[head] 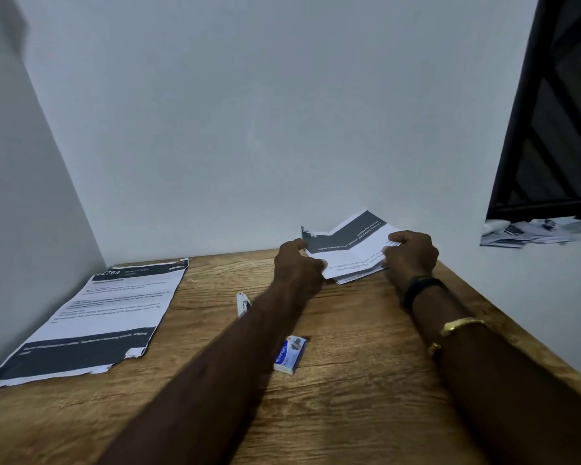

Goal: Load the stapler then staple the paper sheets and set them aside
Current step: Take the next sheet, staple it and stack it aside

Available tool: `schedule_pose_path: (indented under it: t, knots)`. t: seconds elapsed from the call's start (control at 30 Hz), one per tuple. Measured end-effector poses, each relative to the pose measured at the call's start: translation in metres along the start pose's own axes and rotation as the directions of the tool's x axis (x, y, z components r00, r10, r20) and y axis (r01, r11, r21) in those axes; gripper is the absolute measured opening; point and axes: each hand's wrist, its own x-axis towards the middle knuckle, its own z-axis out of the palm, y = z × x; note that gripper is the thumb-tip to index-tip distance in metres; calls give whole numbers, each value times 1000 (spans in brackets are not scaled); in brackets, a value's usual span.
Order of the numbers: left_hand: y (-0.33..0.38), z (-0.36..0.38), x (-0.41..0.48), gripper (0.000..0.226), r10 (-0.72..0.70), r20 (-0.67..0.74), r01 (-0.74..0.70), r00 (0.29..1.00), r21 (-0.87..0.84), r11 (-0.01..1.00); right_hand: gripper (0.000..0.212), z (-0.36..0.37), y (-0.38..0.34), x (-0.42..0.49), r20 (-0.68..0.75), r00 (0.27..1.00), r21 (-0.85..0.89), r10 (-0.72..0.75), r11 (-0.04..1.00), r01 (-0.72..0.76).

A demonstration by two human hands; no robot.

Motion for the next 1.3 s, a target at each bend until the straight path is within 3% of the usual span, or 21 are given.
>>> schedule_pose_path:
  t: [0.13,0.23,0.33,0.4,0.5,0.73,1.03,1.17,1.3]
  knots:
    - [-1,18,5,46,-59,68,56,996,48,997,28,-2,6,13,-45,999,-103,27,994,-32]
    - [-9,28,6,52,37,62,-49,997,191,980,19,-4,6,21,-43,997,-171,59,983,-65]
    - [-12,34,3,72,115,93,-142,989,373,917,4,-4,5,24,-35,995,-256,91,962,-97]
    - [-10,36,4,77,122,142,-179,982,531,828,17,-2,5,27,-21,996,-307,92,947,-94]
    - [-7,37,10,61,128,165,-204,978,622,756,27,-1,4,27,-2,997,-371,75,926,-70]
    - [-9,37,17,33,113,149,-186,982,715,674,40,2,6,21,100,995,-472,17,881,33]
    - [-9,39,24,37,5,188,-152,982,778,610,39,2,4,14,152,987,-558,-54,819,131]
    - [-9,37,23,31,54,195,-181,979,725,664,37,0,-1,7,148,986,-577,-82,802,153]
    - [-6,30,21,41,192,185,-266,964,665,698,26,0,-14,-7,149,965,-575,-216,775,262]
